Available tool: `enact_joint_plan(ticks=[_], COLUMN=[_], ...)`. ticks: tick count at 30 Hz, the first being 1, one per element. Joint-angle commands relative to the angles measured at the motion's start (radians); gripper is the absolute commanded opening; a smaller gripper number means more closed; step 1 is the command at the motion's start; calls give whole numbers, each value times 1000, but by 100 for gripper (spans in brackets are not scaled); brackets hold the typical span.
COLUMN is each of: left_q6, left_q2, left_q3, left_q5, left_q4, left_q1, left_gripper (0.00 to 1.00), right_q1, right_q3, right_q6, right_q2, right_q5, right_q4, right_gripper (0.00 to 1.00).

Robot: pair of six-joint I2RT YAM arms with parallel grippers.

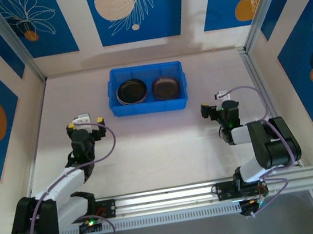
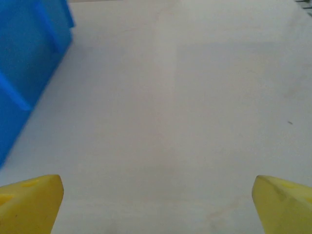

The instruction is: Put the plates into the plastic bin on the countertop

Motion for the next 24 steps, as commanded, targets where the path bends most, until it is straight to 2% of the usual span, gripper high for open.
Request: enact_joint_plan(ticks=[1,2,4,5,7,8,9,10,11,13,15,24], left_q6=[10,4,8,3,-25,-6,6,14,23,17,26,27], left_q2=[104,162,275,318,400,426,423,449,511,481,512,502], left_q3=[-40,-47,-33,-18,35,50,74,78,67,77,76,83], left_q5=[-39,-15,5,43,92,164,224,243,256,270,278,271], left_q4=[181,253,366,401,366,363,292,319,421,330,395,364], left_q1=[56,75,98,118,151,158,157,157,161,162,163,162], left_gripper=[100,100,100,100,100,100,100,100,100,100,100,100], right_q1=[-16,-11,-6,-5,-7,-25,-38,-41,-39,-38,-35,-34], right_q3=[27,30,53,49,72,76,79,80,77,78,83,83], right_q6=[19,13,14,12,21,28,32,34,31,30,28,26], right_q2=[-2,26,-1,15,5,14,4,8,9,9,10,10], right_q5=[-101,-109,-89,-86,-72,-113,-142,-147,-145,-145,-141,-141], right_q4=[82,132,37,77,14,20,-3,-2,9,6,-1,-4], right_gripper=[99,99,99,99,99,99,99,99,99,99,99,99])
